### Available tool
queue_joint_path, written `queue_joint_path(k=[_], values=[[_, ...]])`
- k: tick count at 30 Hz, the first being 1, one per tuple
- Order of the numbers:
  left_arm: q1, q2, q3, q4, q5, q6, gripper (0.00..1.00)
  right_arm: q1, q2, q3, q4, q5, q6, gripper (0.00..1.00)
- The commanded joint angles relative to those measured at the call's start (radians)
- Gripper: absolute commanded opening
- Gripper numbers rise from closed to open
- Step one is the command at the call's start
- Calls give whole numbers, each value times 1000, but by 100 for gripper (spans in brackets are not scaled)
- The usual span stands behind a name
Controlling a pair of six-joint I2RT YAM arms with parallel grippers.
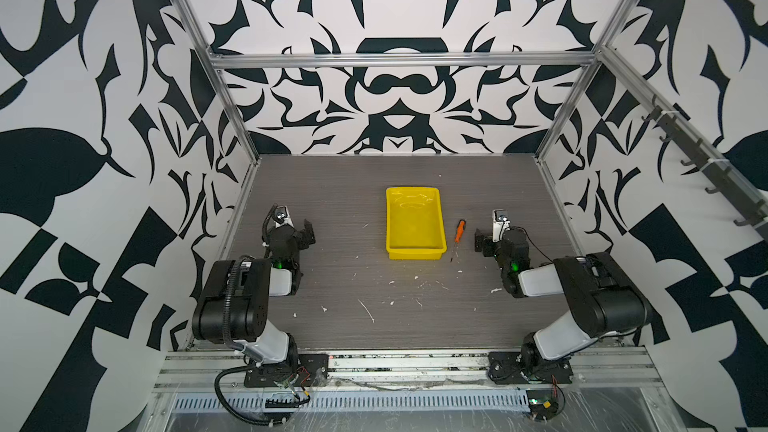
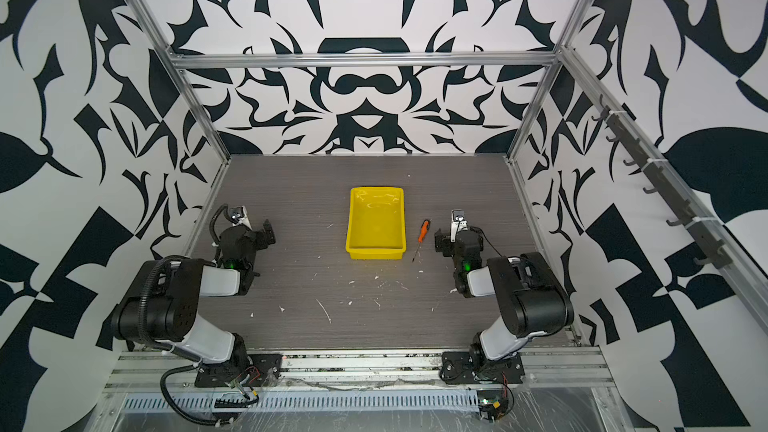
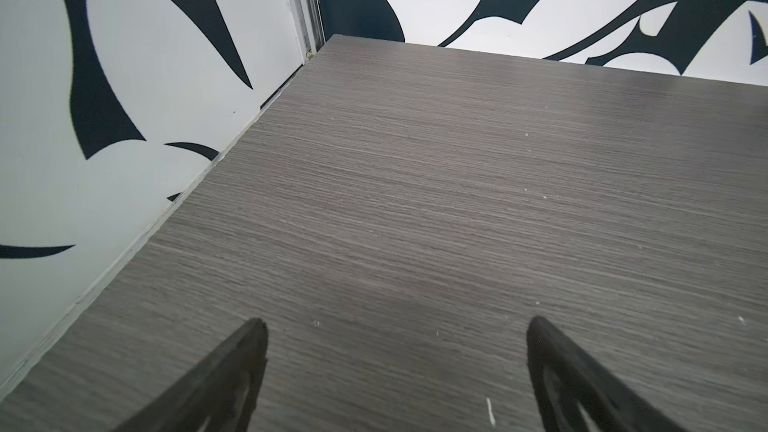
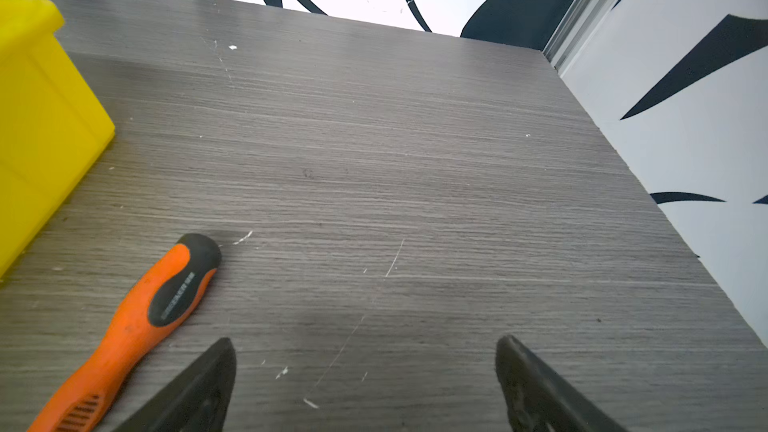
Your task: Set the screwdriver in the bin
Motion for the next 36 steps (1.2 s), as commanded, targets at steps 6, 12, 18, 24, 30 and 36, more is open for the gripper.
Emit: queue_joint_path(k=[6,12,18,24,30,36], values=[[5,-5,15,2,8,0,100,-4,-22,23,12,14,9,100],[5,-5,15,2,8,0,100,-3,-21,23,13,14,9,100],[5,-5,15,2,8,-1,100,-4,-22,22,15,14,8,100],[34,-2,27,-21,61,-10,100,-3,-22,20,17,13,10,100],[45,-9,29,-35,76,-21,100,-4,-22,18,18,14,13,100],[44,-8,29,-33,76,-22,100,-4,-22,22,15,13,10,100]])
